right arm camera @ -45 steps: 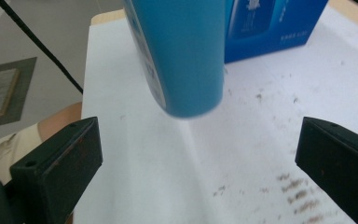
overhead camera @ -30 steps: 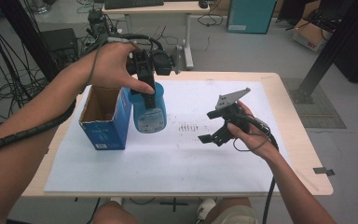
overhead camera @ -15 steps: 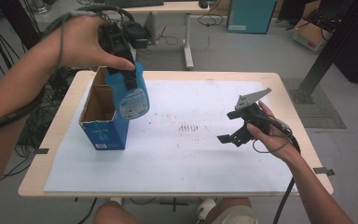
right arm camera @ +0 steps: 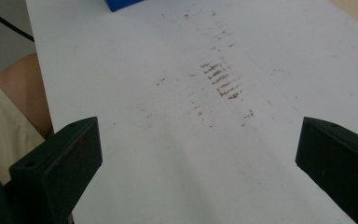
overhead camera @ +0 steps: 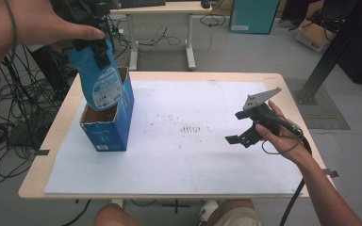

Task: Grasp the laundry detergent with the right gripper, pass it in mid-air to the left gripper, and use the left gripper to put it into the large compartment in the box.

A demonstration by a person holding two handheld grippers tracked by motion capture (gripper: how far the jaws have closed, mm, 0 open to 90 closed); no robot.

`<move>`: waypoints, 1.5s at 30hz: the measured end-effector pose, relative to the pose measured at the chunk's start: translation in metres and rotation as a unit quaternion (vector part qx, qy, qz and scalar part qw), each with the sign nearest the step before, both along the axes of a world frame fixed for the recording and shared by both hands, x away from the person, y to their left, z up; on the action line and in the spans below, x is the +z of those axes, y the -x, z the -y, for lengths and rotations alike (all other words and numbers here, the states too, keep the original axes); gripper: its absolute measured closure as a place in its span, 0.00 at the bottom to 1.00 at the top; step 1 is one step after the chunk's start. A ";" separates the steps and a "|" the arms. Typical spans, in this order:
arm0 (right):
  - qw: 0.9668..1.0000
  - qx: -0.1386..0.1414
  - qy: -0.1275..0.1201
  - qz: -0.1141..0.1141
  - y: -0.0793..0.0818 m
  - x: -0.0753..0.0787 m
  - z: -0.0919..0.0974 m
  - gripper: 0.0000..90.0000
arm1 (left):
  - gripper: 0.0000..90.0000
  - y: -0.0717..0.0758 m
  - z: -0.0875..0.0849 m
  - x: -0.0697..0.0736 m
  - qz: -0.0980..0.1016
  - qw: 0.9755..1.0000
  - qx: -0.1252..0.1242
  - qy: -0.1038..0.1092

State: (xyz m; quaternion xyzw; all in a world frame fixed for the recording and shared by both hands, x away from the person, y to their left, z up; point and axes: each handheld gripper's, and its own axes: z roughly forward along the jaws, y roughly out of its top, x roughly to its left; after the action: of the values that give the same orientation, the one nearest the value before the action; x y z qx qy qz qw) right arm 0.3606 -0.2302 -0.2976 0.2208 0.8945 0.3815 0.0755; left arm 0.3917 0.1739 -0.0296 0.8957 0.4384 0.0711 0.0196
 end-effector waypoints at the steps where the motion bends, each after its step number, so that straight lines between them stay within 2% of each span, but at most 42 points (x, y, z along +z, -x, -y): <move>1: 1.000 0.003 0.002 0.003 -0.001 0.001 0.000 0.00 | 0.41 -0.002 -0.003 0.003 -0.002 1.000 0.010 0.000; 5: 1.000 0.001 0.004 0.009 0.000 0.008 0.003 0.00 | 0.41 -0.008 -0.010 0.013 0.005 0.999 0.053 0.011; 8: 1.000 0.000 0.003 0.016 0.000 0.012 0.005 0.00 | 0.41 -0.015 -0.018 0.018 0.014 0.996 0.089 0.022; 10: 1.000 -0.001 0.004 0.016 0.001 0.013 0.006 0.00 | 0.41 -0.019 -0.024 0.021 0.013 0.993 0.110 0.028; 14: 1.000 -0.006 0.002 0.018 0.002 0.014 0.007 0.00 | 0.41 -0.028 -0.033 0.021 0.011 0.985 0.166 0.043; 19: 1.000 -0.007 0.005 0.017 0.002 0.012 0.007 0.00 | 0.41 -0.040 -0.045 0.014 0.006 0.976 0.213 0.048; 20: 1.000 -0.011 0.004 0.013 0.003 0.012 0.007 0.00 | 0.41 -0.042 -0.048 0.011 0.006 0.972 0.227 0.052; 23: 1.000 -0.013 0.004 0.012 0.003 0.010 0.007 0.00 | 0.41 -0.047 -0.056 0.004 -0.002 0.965 0.254 0.058; 26: 1.000 -0.015 0.005 0.012 0.003 0.008 0.008 0.00 | 0.41 -0.052 -0.063 -0.006 0.000 0.958 0.281 0.060; 27: 1.000 -0.014 0.005 0.012 0.002 0.008 0.008 0.00 | 0.41 -0.054 -0.064 -0.007 0.002 0.958 0.282 0.056; 30: 1.000 -0.017 0.005 0.009 0.002 0.006 0.008 0.00 | 0.41 -0.058 -0.066 -0.013 0.007 0.953 0.298 0.053; 32: 1.000 -0.015 0.006 0.010 0.001 0.005 0.007 0.00 | 0.41 -0.060 -0.069 -0.016 0.011 0.952 0.301 0.054; 33: 1.000 -0.014 0.006 0.009 0.001 0.005 0.007 0.00 | 0.41 -0.061 -0.070 -0.017 0.006 0.950 0.307 0.054; 37: 1.000 -0.017 0.004 0.010 0.002 0.003 0.010 0.00 | 0.41 -0.063 -0.073 -0.022 0.011 0.946 0.318 0.054; 38: 1.000 -0.016 0.005 0.011 0.002 0.003 0.010 0.00 | 0.41 -0.064 -0.073 -0.023 0.011 0.947 0.317 0.052; 39: 1.000 -0.018 0.004 0.010 0.002 0.002 0.011 0.00 | 0.41 -0.065 -0.073 -0.025 0.014 0.946 0.320 0.052; 41: 1.000 -0.018 0.005 0.011 0.003 0.002 0.013 0.00 | 0.41 -0.066 -0.073 -0.028 0.010 0.946 0.320 0.052; 45: 1.000 -0.022 0.007 0.012 0.004 0.002 0.015 0.00 | 0.41 -0.068 -0.074 -0.035 0.007 0.944 0.323 0.064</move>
State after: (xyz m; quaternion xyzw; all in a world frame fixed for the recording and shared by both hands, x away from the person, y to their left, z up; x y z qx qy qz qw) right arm 0.3570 -0.2451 -0.2953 0.2356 0.8911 0.3757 0.0960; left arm 0.4599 0.2476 -0.0648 0.7023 0.7078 0.0515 0.0561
